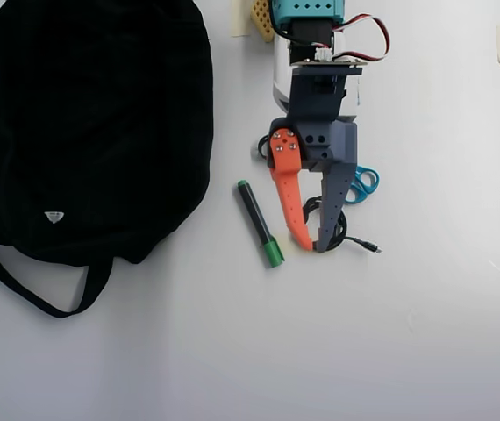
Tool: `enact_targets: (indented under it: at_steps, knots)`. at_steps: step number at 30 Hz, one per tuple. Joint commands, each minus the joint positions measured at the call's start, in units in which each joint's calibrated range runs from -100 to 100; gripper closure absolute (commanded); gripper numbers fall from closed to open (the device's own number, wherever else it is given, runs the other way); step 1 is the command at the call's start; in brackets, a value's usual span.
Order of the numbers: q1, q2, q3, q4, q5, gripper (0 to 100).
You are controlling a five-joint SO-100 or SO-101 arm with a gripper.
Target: Put the cable into the black bag
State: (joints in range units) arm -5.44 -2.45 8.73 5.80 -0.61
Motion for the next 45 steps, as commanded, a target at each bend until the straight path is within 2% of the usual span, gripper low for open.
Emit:
enact_targets:
  at_steps: [1, 4, 5, 15, 21, 32, 45]
  knots:
    - [-0.70, -0.79, 0.08, 0.41, -0.07, 98]
    - [-0.47, -1.78, 0.89, 6.43, -0.12, 97]
    - [-0.77, -1.78, 0.17, 12.12, -0.12, 97]
    - [-0.92, -1.87, -5.85, 44.68, -0.18, 97]
    - [-1.00, -1.87, -8.82, 58.29, -0.12, 98]
    - [-1.07, -1.78, -11.78, 71.46, -1.59, 98]
    - [-1.14, -1.78, -11.78, 72.58, -1.59, 98]
